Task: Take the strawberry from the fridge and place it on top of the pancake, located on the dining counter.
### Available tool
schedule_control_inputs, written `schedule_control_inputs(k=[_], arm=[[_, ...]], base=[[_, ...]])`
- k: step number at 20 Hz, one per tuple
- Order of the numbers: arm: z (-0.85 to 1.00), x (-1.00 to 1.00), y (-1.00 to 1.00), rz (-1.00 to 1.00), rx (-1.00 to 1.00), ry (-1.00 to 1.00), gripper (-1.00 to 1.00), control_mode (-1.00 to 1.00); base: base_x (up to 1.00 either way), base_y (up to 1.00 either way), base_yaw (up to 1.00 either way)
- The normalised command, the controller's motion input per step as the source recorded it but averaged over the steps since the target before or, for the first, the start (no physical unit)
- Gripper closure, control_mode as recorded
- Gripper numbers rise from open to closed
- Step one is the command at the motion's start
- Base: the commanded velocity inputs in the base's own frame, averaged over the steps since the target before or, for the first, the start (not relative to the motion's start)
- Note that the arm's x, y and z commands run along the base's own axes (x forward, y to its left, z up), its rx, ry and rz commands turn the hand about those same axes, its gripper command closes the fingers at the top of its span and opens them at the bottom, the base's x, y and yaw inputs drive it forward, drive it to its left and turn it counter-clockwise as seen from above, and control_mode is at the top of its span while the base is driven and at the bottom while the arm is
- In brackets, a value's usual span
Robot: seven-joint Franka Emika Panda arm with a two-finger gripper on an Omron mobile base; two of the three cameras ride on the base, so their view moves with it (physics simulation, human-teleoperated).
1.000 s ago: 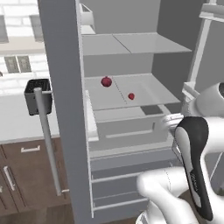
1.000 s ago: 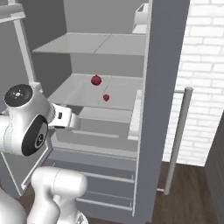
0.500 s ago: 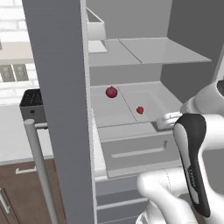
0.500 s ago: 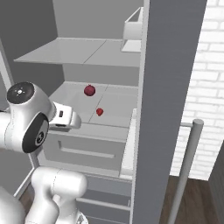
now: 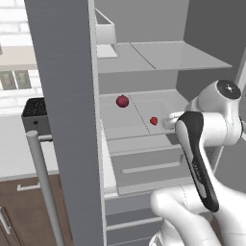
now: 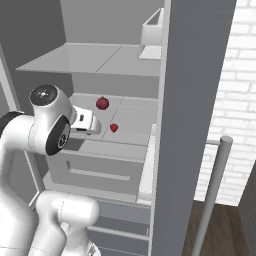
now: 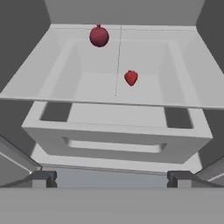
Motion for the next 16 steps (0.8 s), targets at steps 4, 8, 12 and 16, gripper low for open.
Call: schedule_control_inputs(k=[4,8,12,16], arm=[[-0.22,0.48,-0.08,0.0,0.0,0.0,-1.0,-1.0],[-0.31,0.68,-0.01,0.0,0.0,0.0,-1.0,-1.0],[-0.22,0.65,-0.04,0.0,0.0,0.0,-1.0,-1.0],[-0.28,0.35,-0.16,0.0,0.0,0.0,-1.0,-1.0]], base=[[0.0,0.0,0.0],[0.0,0.0,0.0],[0.0,0.0,0.0],[0.0,0.0,0.0]])
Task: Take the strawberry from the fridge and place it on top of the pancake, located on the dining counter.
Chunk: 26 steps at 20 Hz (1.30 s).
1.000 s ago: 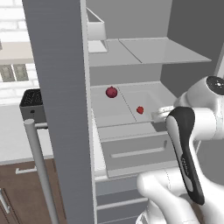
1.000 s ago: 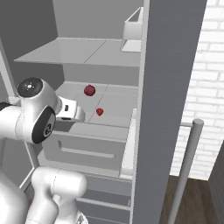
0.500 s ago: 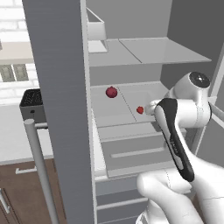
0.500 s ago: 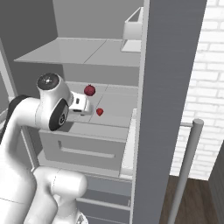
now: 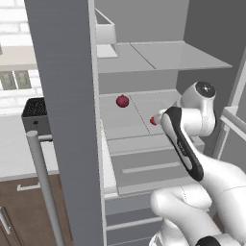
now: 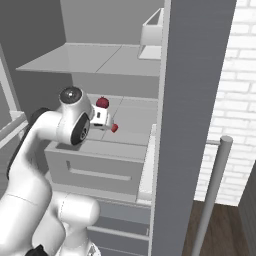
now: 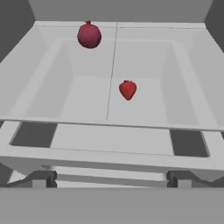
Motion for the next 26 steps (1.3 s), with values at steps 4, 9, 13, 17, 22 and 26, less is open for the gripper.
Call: schedule_control_inputs(k=[4,9,13,17,22,26], arm=[[-0.3,0.24,-0.16,0.0,0.0,0.01,-1.0,-1.0],[-0.19,0.38,-0.07,-0.01,0.0,0.0,-1.0,-1.0],[-0.23,0.49,0.0,0.0,0.0,0.0,-1.0,-1.0],[-0.21,0.36,0.0,0.0,0.0,0.0,-1.0,-1.0],[-0.13,0.37,0.0,0.0,0.0,0.0,-1.0,-1.0],[-0.17,0.22,0.0,0.0,0.0,0.02,-1.0,-1.0]], base=[[0.0,0.0,0.0],[0.0,0.0,0.0],[0.0,0.0,0.0],[0.0,0.0,0.0],[0.0,0.0,0.0],[0.0,0.0,0.0]])
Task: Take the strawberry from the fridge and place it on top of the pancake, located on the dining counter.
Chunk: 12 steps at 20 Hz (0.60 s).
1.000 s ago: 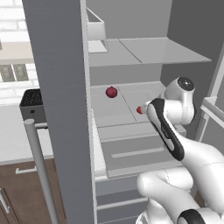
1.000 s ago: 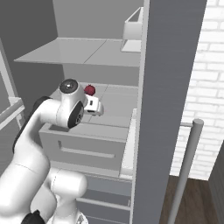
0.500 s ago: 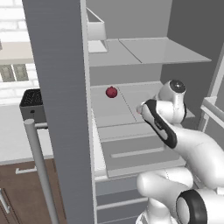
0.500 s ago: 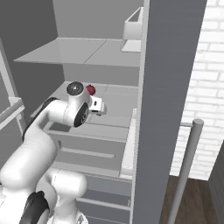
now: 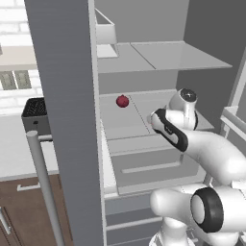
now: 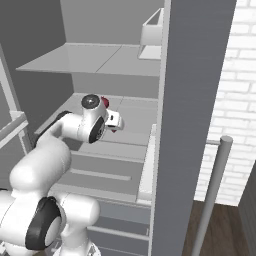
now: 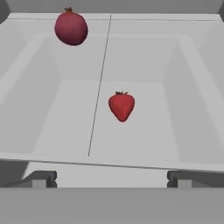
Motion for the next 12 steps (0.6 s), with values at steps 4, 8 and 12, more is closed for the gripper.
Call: schedule_control_inputs(k=[4,8,12], arm=[[-0.21,0.14,0.0,0.0,0.0,0.02,-1.0,-1.0],[-0.16,0.35,0.0,0.0,0.0,0.0,-1.0,-1.0],[-0.19,0.21,0.0,0.0,0.0,0.0,-1.0,-1.0]], base=[[0.0,0.0,0.0],[0.0,0.0,0.0],[0.0,0.0,0.0]])
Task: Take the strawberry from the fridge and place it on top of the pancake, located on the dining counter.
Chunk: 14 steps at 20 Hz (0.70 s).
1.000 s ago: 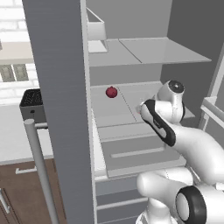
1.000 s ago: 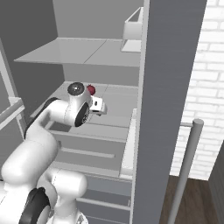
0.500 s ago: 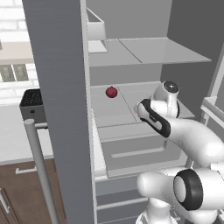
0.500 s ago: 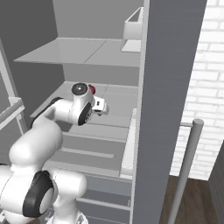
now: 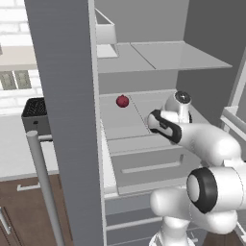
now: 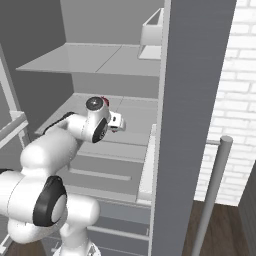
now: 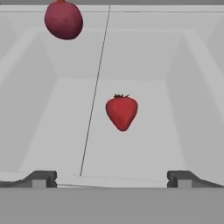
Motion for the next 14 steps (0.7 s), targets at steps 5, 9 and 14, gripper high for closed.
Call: schedule_control_inputs(k=[5,9,14], arm=[[-0.18,0.21,0.0,0.0,0.0,0.0,-1.0,-1.0],[-0.09,0.29,0.0,0.0,0.0,0.0,-1.0,-1.0],[-0.14,0.22,0.0,0.0,0.0,0.0,-1.0,-1.0]], base=[[0.0,0.0,0.0],[0.0,0.0,0.0],[0.0,0.0,0.0]])
